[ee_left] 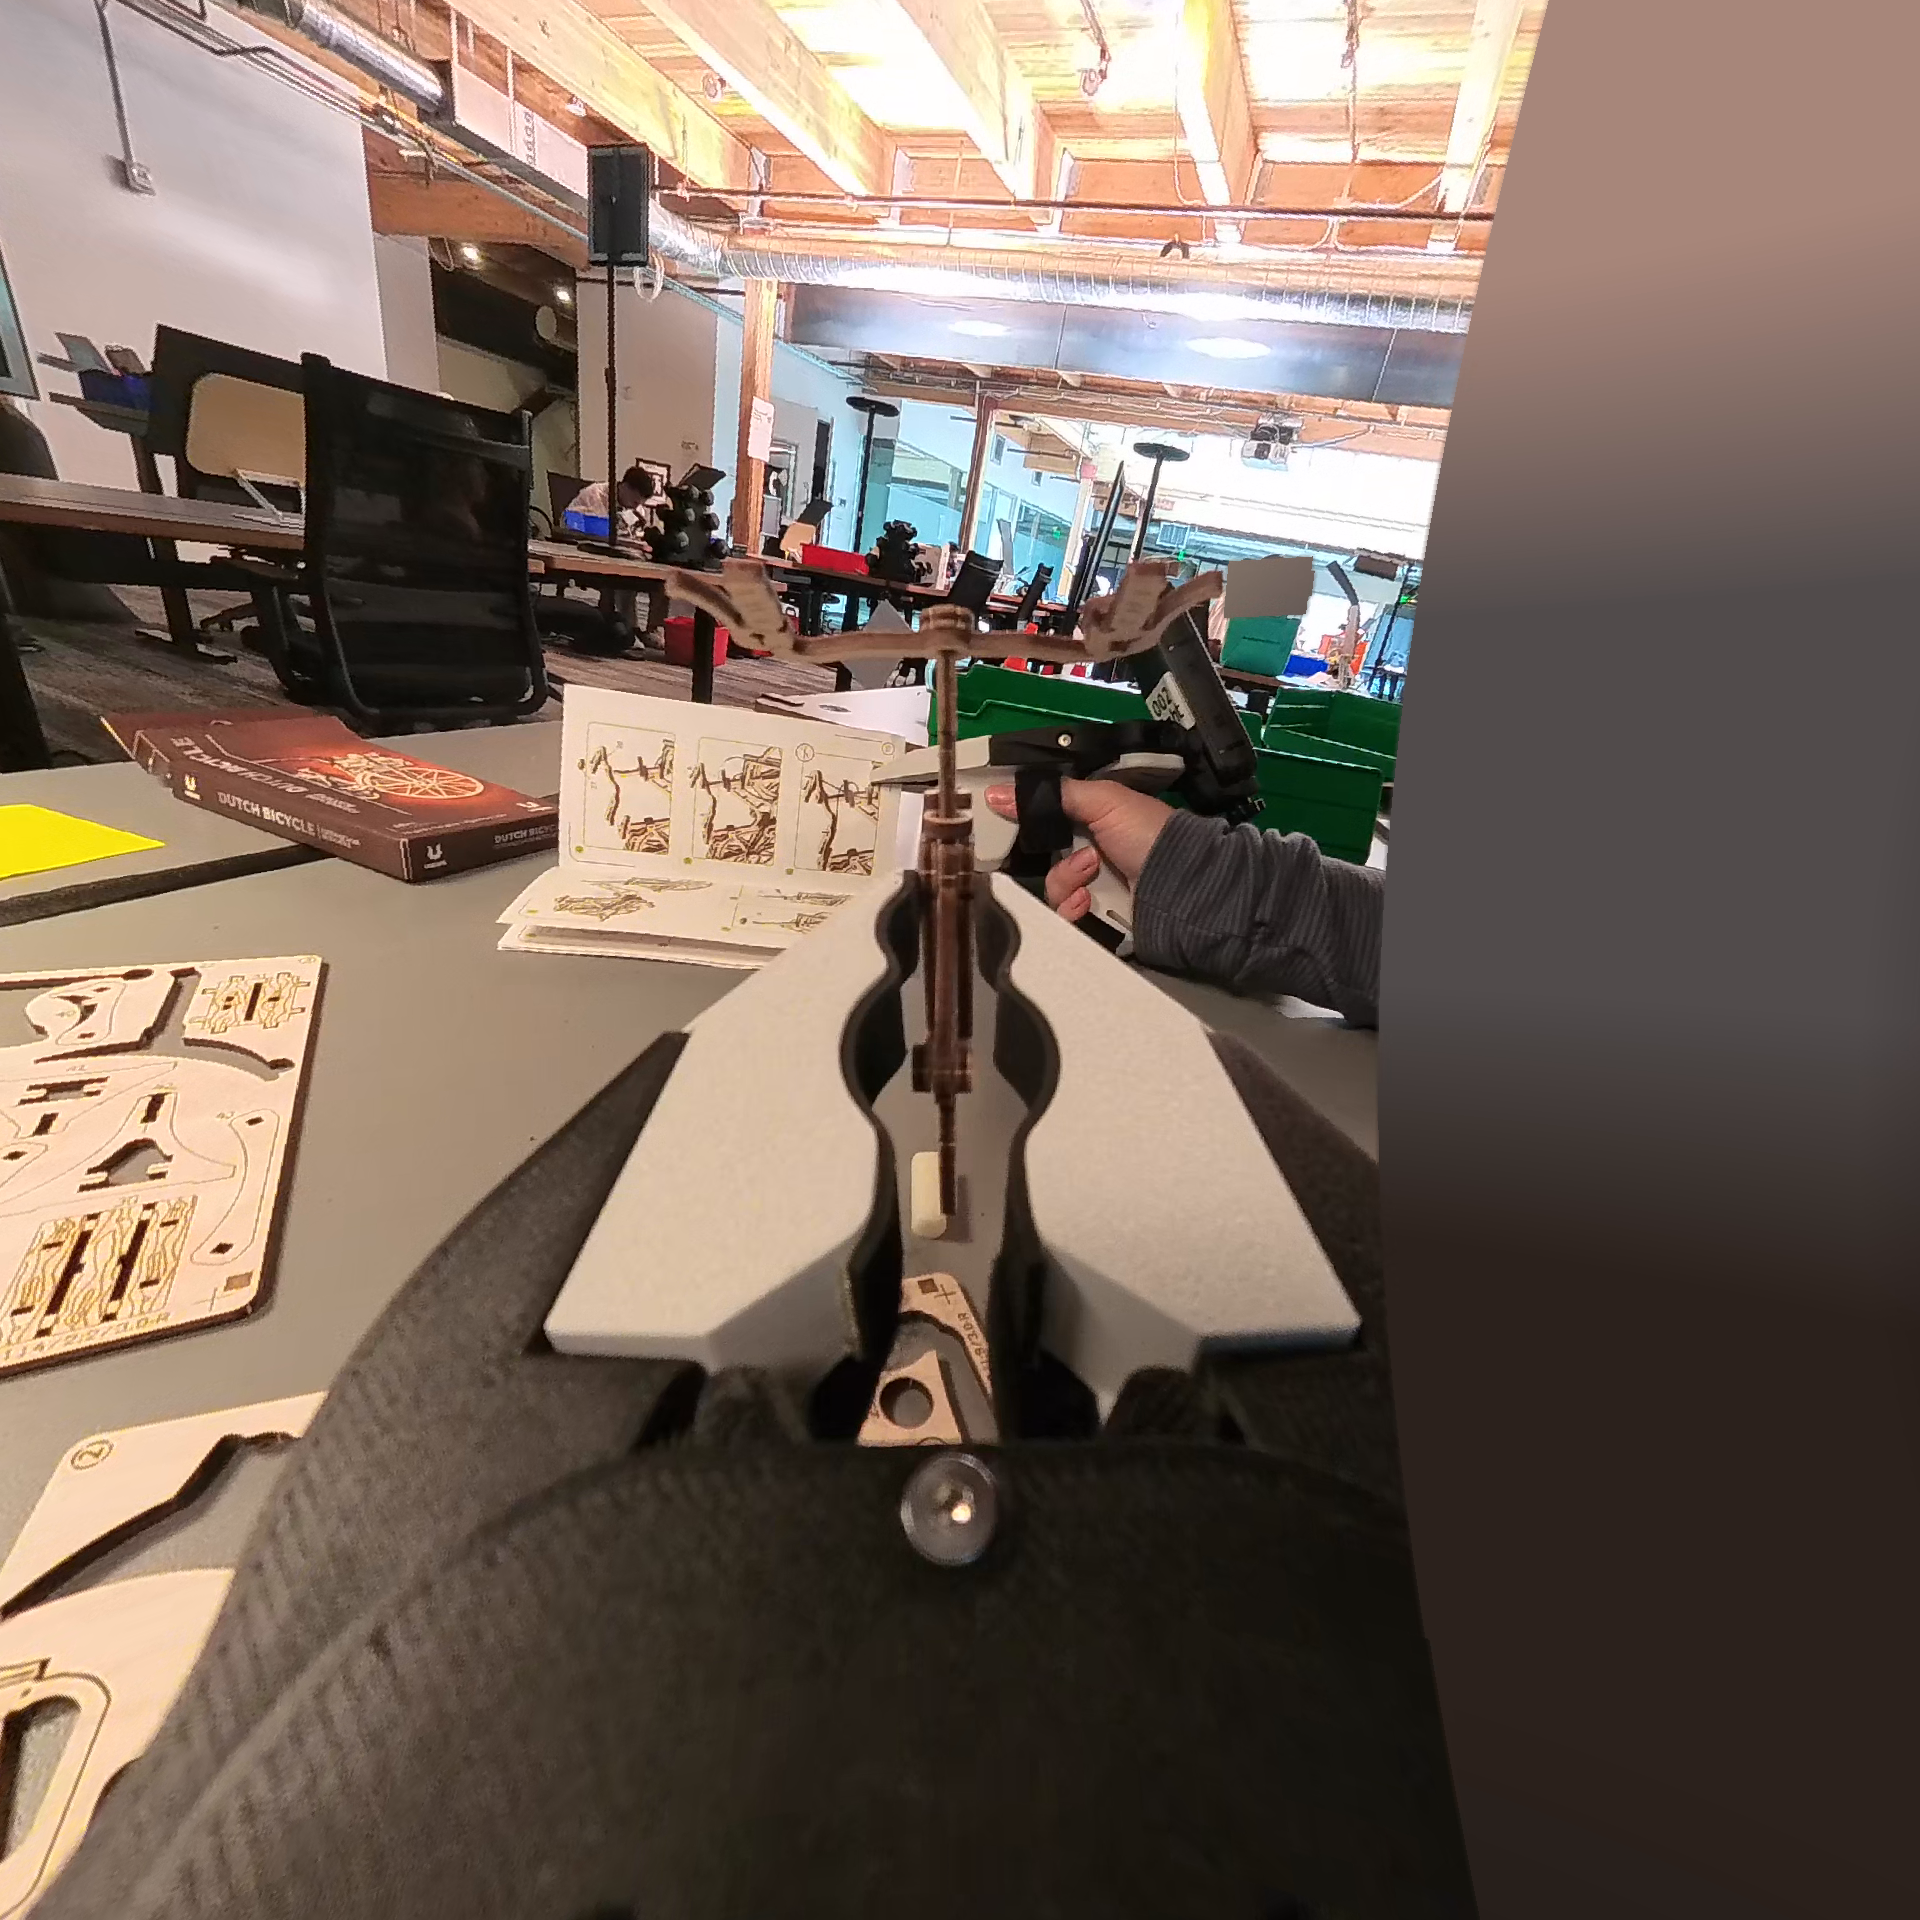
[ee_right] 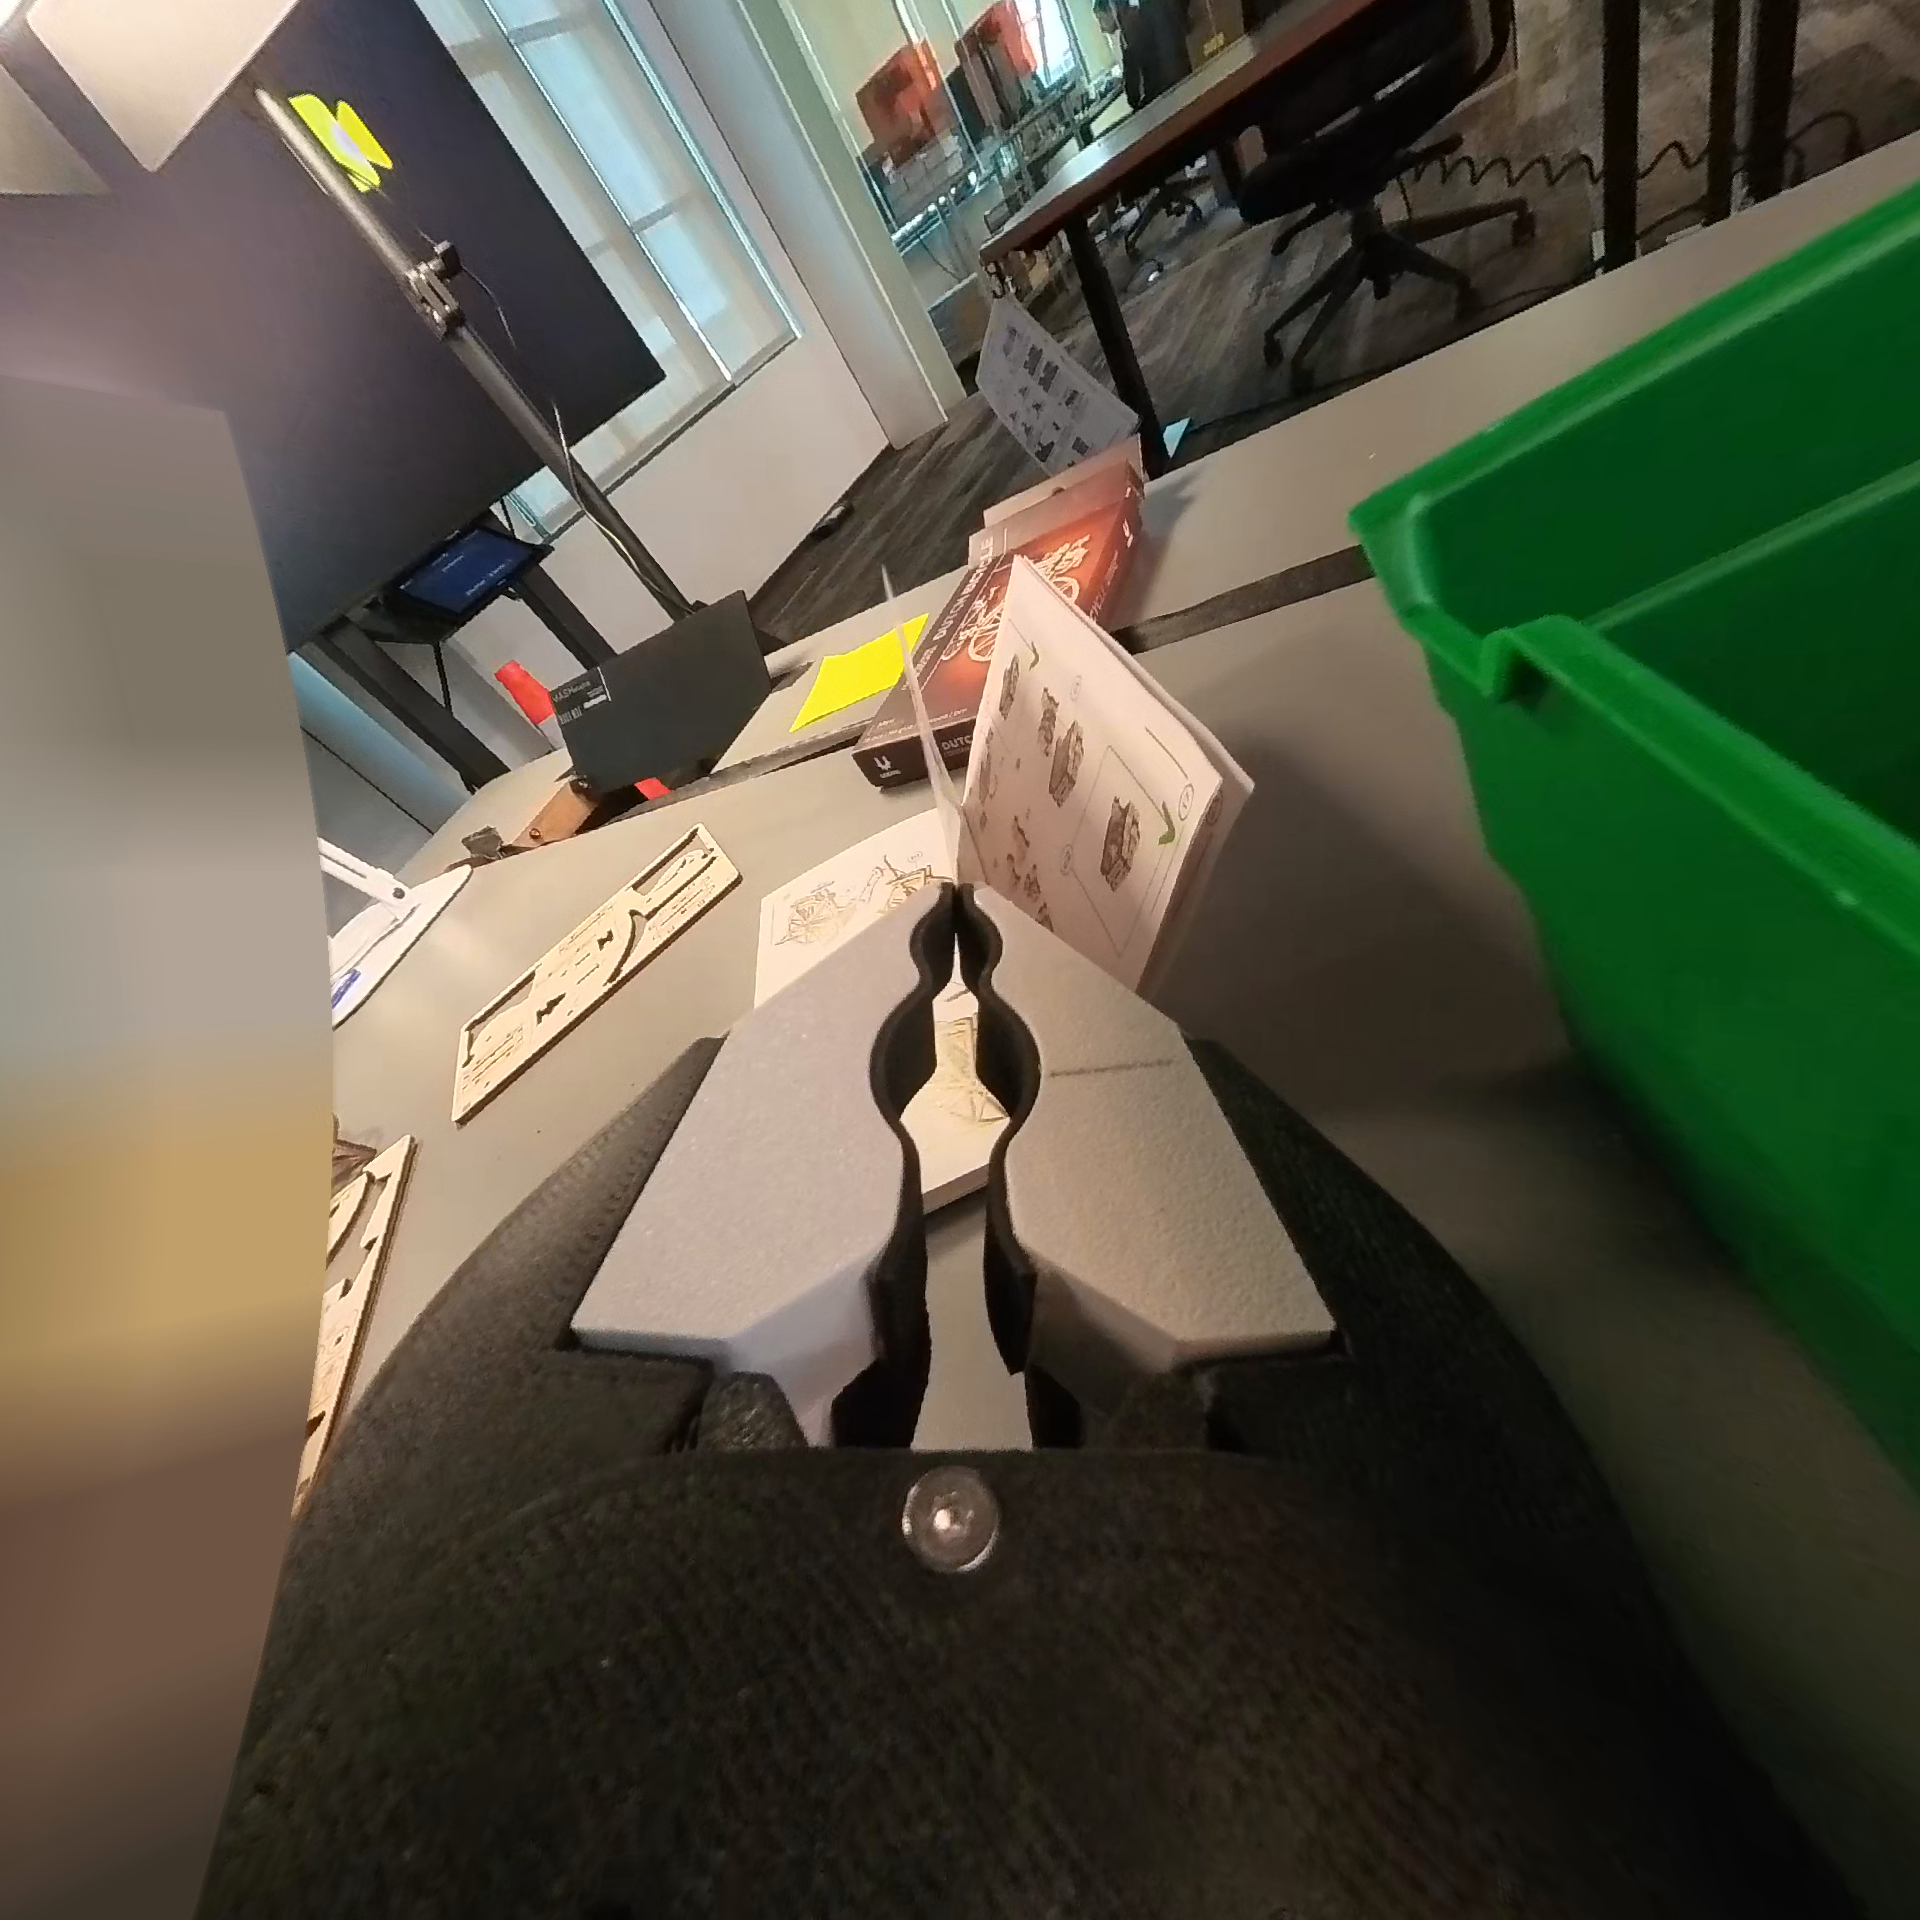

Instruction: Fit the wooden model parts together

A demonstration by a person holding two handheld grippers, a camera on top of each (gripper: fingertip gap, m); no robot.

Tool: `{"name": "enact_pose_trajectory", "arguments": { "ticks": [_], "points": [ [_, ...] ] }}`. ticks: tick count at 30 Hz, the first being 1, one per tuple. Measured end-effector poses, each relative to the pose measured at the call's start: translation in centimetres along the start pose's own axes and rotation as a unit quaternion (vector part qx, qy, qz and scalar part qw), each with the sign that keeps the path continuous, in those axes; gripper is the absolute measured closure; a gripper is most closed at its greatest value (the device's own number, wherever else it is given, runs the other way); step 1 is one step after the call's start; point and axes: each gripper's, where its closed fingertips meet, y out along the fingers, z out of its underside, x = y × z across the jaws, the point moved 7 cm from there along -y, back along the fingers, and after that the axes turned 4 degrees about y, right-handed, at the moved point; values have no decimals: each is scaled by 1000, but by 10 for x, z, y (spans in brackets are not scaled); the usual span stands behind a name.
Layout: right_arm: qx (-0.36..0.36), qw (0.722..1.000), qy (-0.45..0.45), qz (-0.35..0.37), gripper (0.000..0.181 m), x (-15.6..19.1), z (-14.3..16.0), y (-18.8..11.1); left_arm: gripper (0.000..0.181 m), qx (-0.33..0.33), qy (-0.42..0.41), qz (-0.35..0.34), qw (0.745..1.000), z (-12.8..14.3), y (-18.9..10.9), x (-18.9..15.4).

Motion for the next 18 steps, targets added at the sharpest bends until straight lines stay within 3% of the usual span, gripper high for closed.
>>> {"name": "enact_pose_trajectory", "arguments": {
  "ticks": [11, 18],
  "points": [
    [2, 1000, -10, -3, 181, 3, 1, 0, 173, 2, 3, 3, 1000, 0, 0, -1],
    [-3, 996, -77, -41, 181, 26, 6, 3, 173, 2, 6, 3, 1000, 0, 0, -2]
  ]
}}
